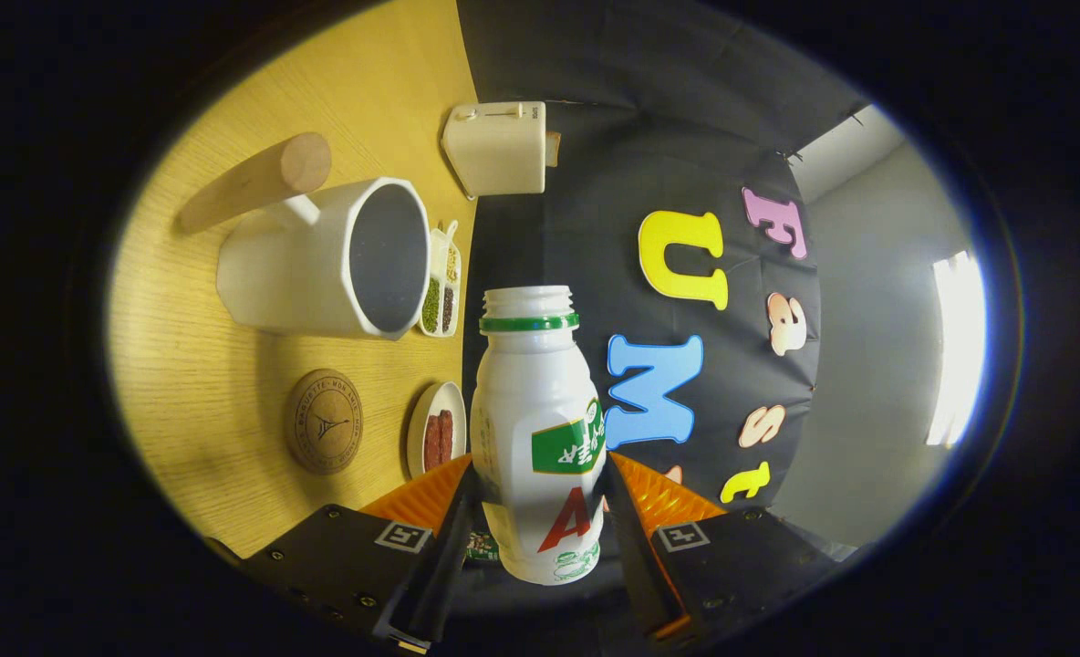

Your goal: Take the bottle from table, then pour the juice into the cup, finally place the bottle on the coaster

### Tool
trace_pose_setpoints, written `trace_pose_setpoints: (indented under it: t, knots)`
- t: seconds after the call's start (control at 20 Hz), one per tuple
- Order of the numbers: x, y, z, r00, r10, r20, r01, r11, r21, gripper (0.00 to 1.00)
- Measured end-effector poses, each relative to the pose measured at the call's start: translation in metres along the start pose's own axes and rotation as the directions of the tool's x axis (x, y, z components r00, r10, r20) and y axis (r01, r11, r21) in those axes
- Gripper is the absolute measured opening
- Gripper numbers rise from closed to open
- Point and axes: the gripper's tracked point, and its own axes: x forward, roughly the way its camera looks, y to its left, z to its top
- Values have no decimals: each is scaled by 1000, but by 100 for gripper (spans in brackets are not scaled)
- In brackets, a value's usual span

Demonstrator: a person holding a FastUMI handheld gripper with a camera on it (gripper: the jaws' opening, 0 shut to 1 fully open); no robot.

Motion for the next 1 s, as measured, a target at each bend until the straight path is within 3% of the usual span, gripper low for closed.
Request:
trace_pose_setpoints:
  t: [1.0]
  knots:
    - [-2, -1, 0, 1000, -6, 7, 6, 998, -67, 75]
